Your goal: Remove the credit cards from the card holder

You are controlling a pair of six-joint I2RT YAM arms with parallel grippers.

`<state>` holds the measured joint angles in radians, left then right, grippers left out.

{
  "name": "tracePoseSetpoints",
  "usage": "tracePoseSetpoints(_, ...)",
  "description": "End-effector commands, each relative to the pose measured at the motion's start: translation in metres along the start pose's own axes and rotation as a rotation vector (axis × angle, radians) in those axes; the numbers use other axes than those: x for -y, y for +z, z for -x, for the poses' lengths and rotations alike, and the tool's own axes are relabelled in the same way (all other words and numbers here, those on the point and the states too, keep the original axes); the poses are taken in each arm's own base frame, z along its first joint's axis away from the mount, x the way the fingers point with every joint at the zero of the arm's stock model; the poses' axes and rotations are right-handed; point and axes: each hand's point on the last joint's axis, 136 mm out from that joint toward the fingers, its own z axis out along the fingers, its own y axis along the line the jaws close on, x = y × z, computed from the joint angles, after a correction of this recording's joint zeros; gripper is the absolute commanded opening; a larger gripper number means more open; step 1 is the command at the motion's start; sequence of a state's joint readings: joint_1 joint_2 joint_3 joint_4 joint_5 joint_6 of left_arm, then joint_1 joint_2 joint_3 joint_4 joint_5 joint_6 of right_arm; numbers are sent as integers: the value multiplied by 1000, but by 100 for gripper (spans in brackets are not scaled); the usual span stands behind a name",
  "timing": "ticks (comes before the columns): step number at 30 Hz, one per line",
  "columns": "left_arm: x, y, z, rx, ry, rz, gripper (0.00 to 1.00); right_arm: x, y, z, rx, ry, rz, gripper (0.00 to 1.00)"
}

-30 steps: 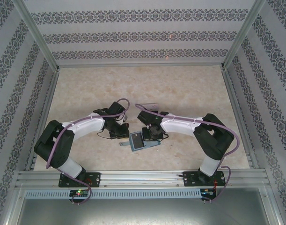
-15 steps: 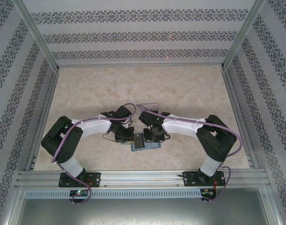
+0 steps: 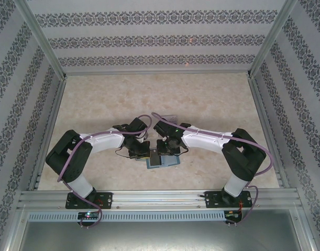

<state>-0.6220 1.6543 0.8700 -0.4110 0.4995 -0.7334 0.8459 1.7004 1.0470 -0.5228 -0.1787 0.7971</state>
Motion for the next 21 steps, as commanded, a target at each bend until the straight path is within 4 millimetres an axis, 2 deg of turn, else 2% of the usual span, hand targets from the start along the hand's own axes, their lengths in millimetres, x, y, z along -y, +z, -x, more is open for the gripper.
tracePoseSetpoints(1, 13, -11, 3, 29, 6, -26, 0, -13, -1, 6, -1, -5, 71, 20)
tracePoseSetpoints(5, 20, -13, 4, 38, 4, -57, 0, -18, 4, 6, -13, 2, 109, 20)
tracePoseSetpoints(8, 23, -8, 3, 26, 0, -73, 0, -21, 6, 6, -21, 3, 130, 20)
tracePoseSetpoints(15, 20, 6, 1, -5, -6, -70, 0, -13, 18, 2, -53, 16, 104, 20)
tracePoseSetpoints(21, 5, 14, -5, -43, -9, -7, 0, -8, 24, -1, -71, 16, 88, 23)
